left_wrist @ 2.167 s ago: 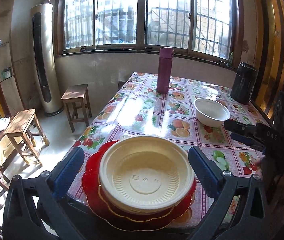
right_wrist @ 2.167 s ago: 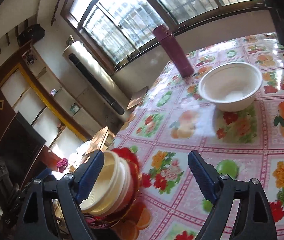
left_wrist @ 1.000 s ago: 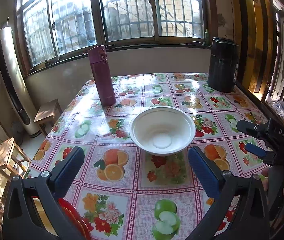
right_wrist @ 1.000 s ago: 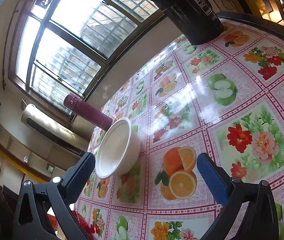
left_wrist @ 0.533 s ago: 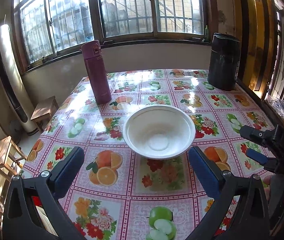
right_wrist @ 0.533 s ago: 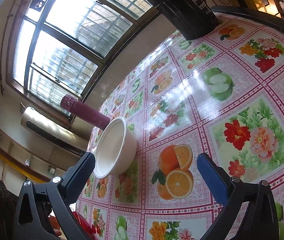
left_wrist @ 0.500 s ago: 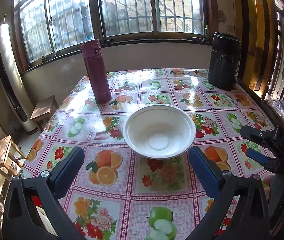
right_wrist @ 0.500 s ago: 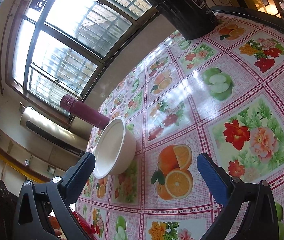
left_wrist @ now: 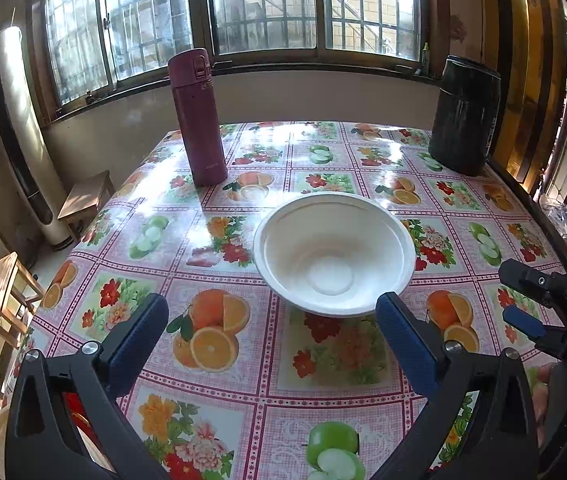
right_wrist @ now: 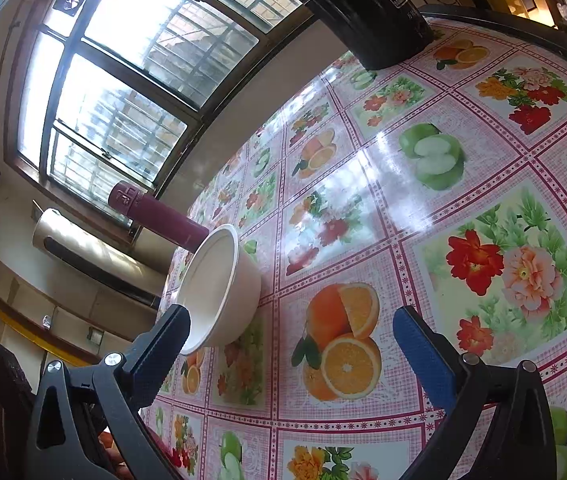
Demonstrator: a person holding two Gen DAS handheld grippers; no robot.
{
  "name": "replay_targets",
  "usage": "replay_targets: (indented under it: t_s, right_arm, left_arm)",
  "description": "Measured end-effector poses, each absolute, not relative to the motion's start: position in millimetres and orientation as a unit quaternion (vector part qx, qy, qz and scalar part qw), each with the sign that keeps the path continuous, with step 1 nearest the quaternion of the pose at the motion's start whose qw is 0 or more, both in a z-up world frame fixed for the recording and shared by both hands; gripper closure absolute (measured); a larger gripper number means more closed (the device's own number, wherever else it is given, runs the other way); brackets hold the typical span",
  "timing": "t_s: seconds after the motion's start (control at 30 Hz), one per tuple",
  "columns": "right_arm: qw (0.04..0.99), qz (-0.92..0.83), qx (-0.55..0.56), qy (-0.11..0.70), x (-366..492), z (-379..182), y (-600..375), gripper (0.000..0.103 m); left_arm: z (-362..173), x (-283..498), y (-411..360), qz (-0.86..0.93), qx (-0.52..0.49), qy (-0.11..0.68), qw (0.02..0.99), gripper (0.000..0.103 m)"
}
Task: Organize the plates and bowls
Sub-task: 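Move both grippers toward the white disposable bowl on the table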
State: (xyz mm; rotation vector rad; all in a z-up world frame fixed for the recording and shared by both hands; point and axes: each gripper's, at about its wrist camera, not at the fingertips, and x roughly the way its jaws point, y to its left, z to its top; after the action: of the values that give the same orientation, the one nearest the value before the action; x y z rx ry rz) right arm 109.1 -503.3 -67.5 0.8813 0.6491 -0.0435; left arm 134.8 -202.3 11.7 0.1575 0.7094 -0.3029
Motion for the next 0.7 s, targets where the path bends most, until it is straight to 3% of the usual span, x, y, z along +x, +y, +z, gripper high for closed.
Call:
replay_targets:
  t_s: [0.7]
  right_arm:
    - [0.872,0.0,0.392,0.295,151,-55,-476,0.001]
  left_arm:
    - [-16,173,-193,-0.122,0.038,0.391,0.912,0.0]
